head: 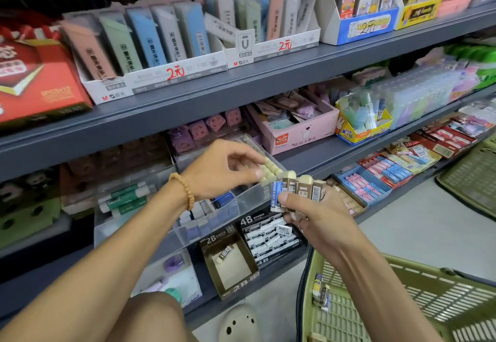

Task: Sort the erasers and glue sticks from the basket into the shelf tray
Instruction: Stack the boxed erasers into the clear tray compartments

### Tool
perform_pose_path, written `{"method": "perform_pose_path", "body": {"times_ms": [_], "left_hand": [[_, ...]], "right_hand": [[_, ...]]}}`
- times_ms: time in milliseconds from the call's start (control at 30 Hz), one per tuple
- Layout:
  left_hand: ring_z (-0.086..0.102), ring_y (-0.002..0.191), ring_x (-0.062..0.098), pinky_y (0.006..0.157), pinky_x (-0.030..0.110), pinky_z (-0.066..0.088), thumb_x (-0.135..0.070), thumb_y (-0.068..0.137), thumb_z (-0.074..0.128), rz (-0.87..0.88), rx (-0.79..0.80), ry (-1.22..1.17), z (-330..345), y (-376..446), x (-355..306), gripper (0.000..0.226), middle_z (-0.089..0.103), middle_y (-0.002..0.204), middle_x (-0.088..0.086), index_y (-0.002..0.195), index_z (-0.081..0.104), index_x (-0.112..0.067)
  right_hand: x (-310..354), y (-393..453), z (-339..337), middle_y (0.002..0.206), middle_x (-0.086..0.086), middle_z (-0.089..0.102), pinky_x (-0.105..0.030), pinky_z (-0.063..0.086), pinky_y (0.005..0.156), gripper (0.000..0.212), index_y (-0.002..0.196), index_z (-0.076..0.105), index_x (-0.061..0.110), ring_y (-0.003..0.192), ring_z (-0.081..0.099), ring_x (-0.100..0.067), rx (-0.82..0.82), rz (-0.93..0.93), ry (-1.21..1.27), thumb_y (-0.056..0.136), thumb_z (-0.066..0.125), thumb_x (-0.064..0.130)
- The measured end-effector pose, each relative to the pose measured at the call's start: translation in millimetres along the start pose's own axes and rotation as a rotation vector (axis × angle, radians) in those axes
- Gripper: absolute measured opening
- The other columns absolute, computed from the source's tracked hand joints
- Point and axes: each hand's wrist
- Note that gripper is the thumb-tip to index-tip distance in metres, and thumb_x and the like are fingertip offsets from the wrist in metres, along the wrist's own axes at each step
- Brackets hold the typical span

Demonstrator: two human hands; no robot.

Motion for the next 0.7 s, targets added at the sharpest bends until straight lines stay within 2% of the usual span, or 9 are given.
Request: {"method": "perform_pose_path", "body": {"times_ms": [100,233,367,467,567,633,700], "left_hand": [[0.064,0.073,0.01,0.066,0.021,0.054,-0.001,0.075,0.079,-0.006,0.159,-0.138,6,-18,-11,0.034,0.074,0.088,-0.012,0.097,0.071,-0.026],[0.065,0.07,0.01,0.064,0.018,0.051,0.001,0.07,0.082,-0.028,0.085,-0.206,6,-31,-5,0.035,0.072,0.085,-0.012,0.096,0.071,-0.019],[0.065,0.07,0.013,0.067,0.024,0.055,0.005,0.067,0.083,-0.035,0.043,-0.227,-4,-46,-1,0.033,0.071,0.09,0.003,0.09,0.066,-0.011],[0.063,0.067,0.013,0.065,0.022,0.054,0.008,0.065,0.083,-0.059,-0.036,-0.214,-12,-57,1,0.033,0.069,0.084,0.009,0.086,0.062,-0.008],[0.063,0.067,0.011,0.07,0.022,0.055,0.008,0.067,0.081,-0.131,-0.188,-0.21,-29,-71,14,0.038,0.069,0.086,0.007,0.093,0.069,-0.016],[0.065,0.071,0.01,0.076,0.027,0.056,0.001,0.069,0.082,-0.234,-0.314,-0.114,-40,-80,30,0.033,0.073,0.086,0.005,0.087,0.073,-0.025],[0.064,0.073,0.009,0.075,0.026,0.053,-0.009,0.07,0.084,-0.335,-0.36,0.037,-44,-84,42,0.025,0.073,0.079,-0.001,0.08,0.074,-0.03]], "right_hand": [[1,1,6,0.071,-0.008,0.066,-0.026,0.047,0.057,0.013,0.087,0.068,0.003,0.065,0.057,-0.017,0.055,0.0,-0.011,0.08,0.072,-0.008],[2,2,17,0.065,-0.004,0.065,-0.026,0.047,0.056,0.014,0.087,0.065,0.001,0.059,0.057,-0.014,0.081,-0.005,-0.031,0.08,0.071,-0.01],[-2,5,31,0.061,0.001,0.066,-0.026,0.048,0.057,0.017,0.096,0.065,-0.002,0.054,0.059,-0.01,0.096,0.003,-0.07,0.082,0.07,-0.009],[-6,8,43,0.069,-0.005,0.068,-0.026,0.051,0.057,0.022,0.101,0.065,-0.007,0.059,0.061,-0.015,0.077,0.0,-0.1,0.081,0.073,-0.006],[-10,11,44,0.066,-0.004,0.067,-0.025,0.053,0.059,0.028,0.106,0.063,-0.006,0.065,0.066,-0.02,0.026,0.005,-0.141,0.083,0.076,0.003],[-12,10,41,0.072,-0.007,0.069,-0.025,0.054,0.06,0.029,0.107,0.064,-0.006,0.065,0.068,-0.019,0.013,0.03,-0.15,0.085,0.076,0.008],[-15,9,37,0.079,-0.011,0.071,-0.029,0.057,0.063,0.025,0.106,0.067,-0.003,0.063,0.068,-0.017,-0.006,0.046,-0.159,0.086,0.074,0.009]]}}
Point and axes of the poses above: each hand's wrist, its own y-axis towards the middle knuckle, its own z-axis out of the palm, x = y × z
